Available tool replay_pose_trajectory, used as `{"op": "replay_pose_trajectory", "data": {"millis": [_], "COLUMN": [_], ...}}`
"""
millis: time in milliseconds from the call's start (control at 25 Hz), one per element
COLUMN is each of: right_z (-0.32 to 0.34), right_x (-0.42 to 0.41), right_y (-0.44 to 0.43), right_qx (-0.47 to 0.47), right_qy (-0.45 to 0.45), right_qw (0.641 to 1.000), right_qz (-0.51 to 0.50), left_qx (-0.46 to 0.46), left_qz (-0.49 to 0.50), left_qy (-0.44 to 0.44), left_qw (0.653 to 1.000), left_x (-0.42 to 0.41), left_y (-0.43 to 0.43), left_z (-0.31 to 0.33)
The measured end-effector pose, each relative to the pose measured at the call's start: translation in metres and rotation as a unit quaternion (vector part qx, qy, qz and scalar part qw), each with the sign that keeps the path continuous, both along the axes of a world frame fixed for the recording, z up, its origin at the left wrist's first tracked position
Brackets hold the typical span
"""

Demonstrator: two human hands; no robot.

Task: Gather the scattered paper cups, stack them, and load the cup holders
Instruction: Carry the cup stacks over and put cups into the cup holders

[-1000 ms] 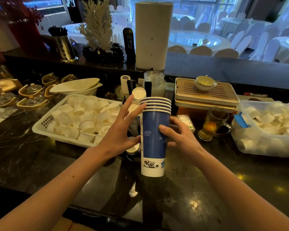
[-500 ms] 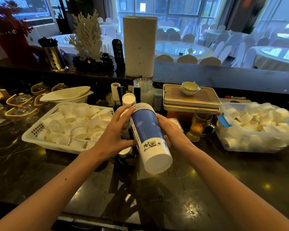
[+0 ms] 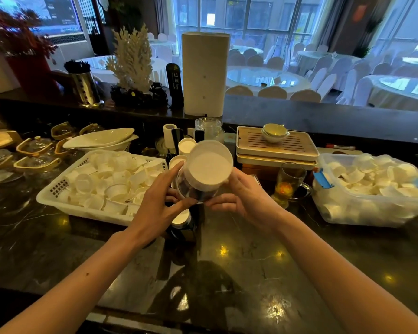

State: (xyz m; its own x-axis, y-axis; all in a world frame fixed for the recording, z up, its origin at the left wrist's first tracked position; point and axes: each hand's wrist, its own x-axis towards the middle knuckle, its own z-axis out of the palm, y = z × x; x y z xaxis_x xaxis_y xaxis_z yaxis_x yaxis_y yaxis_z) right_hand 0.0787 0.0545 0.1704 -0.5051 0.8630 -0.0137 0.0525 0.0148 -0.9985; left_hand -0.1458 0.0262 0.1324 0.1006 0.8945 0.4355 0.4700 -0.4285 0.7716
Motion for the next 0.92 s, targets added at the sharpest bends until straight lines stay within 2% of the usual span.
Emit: {"op": "replay_pose_trajectory", "data": {"millis": [200,360,560,720,920], "right_z": [0.005,-0.004,-0.025,-0.048,-0.067], "right_x": [-0.007,-0.016,-0.032,-0.046,-0.056], "right_y": [-0.004,-0.005,0.002,0.011,0.020], "right_qx": [0.092,0.087,0.057,0.022,-0.021], "right_qy": [-0.121,-0.158,-0.149,-0.151,-0.151], "right_qw": [0.988,0.983,0.987,0.987,0.987], "right_qz": [-0.025,-0.012,0.024,0.047,0.052], "left_qx": [-0.027,-0.055,-0.098,-0.173,-0.235], "left_qz": [0.011,0.011,0.020,0.001,-0.019], "left_qy": [-0.004,-0.003,-0.020,-0.025,-0.005], "left_qw": [1.000,0.998,0.995,0.985,0.972], "left_x": [-0.004,-0.013,-0.026,-0.037,-0.049], "left_y": [-0.010,-0.019,-0.026,-0.023,-0.009], "left_z": [0.007,0.001,-0.012,-0.023,-0.036]}}
